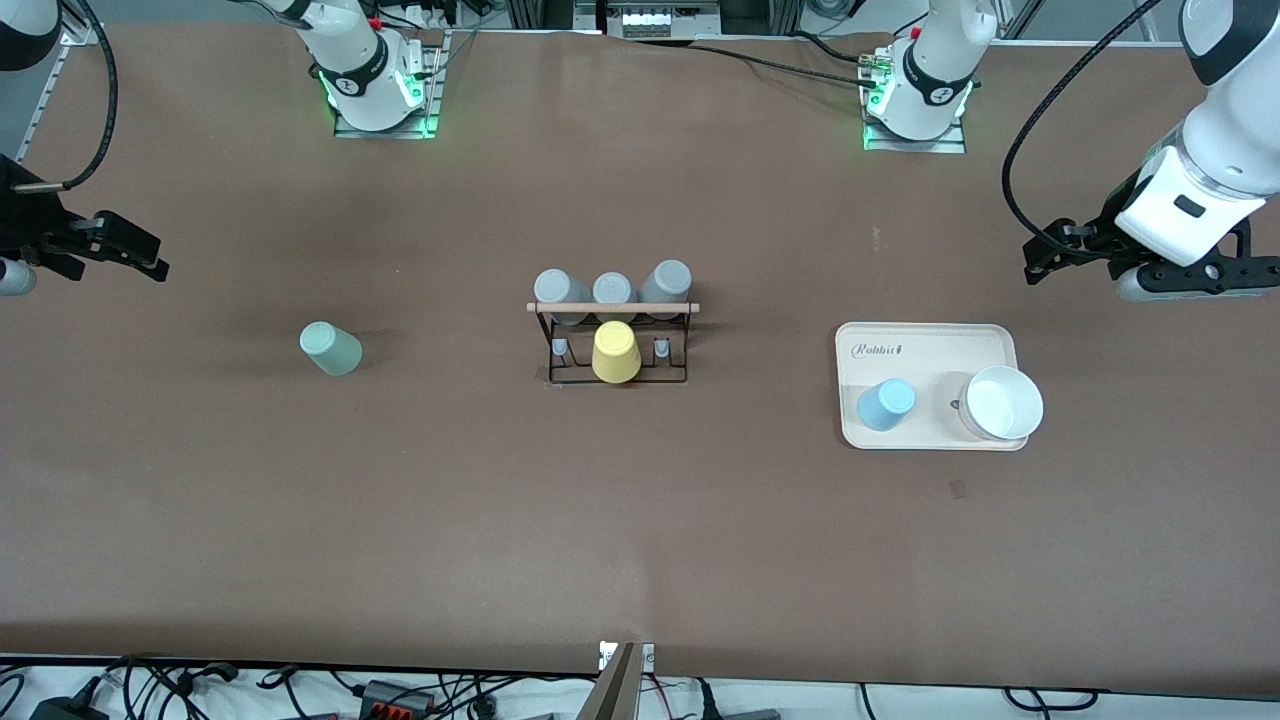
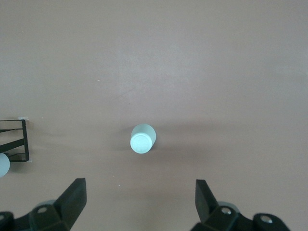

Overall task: Hang scattered cups on rack with three cups
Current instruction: 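Move the left gripper down toward the light blue cup on the tray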

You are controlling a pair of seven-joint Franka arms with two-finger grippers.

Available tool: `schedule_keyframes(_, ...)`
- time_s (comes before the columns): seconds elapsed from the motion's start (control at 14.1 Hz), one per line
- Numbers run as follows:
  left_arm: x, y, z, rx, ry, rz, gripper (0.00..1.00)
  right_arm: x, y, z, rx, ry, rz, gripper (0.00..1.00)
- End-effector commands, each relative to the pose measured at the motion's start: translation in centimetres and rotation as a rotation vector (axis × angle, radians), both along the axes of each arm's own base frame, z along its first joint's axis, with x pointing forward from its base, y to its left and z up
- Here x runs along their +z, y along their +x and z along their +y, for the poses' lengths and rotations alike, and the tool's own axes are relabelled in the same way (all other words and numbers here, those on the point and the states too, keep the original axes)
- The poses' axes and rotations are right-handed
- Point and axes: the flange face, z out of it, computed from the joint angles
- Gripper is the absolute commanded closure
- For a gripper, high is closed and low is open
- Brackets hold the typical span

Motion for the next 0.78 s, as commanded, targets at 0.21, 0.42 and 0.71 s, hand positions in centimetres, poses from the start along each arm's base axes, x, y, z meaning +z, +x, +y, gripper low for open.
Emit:
schedule_keyframes(0.21, 0.5, -0.4, 0.3, -0.017, 0.008, -0.009, 0.00, 0.5, 0.0, 0.0, 0.000, -0.001, 0.003, 0.00)
schedule_keyframes(0.42, -1.1, 0.5, 0.2, -0.019, 0.007, 0.004, 0.00, 0.5, 0.0, -0.1, -0.004, 0.001, 0.001, 0.00)
schedule_keyframes(0.71, -6.7, 3.8, 1.2, -0.002, -0.002, 0.018, 0.00, 0.7, -0.1, -0.2, -0.007, 0.001, 0.003, 0.00)
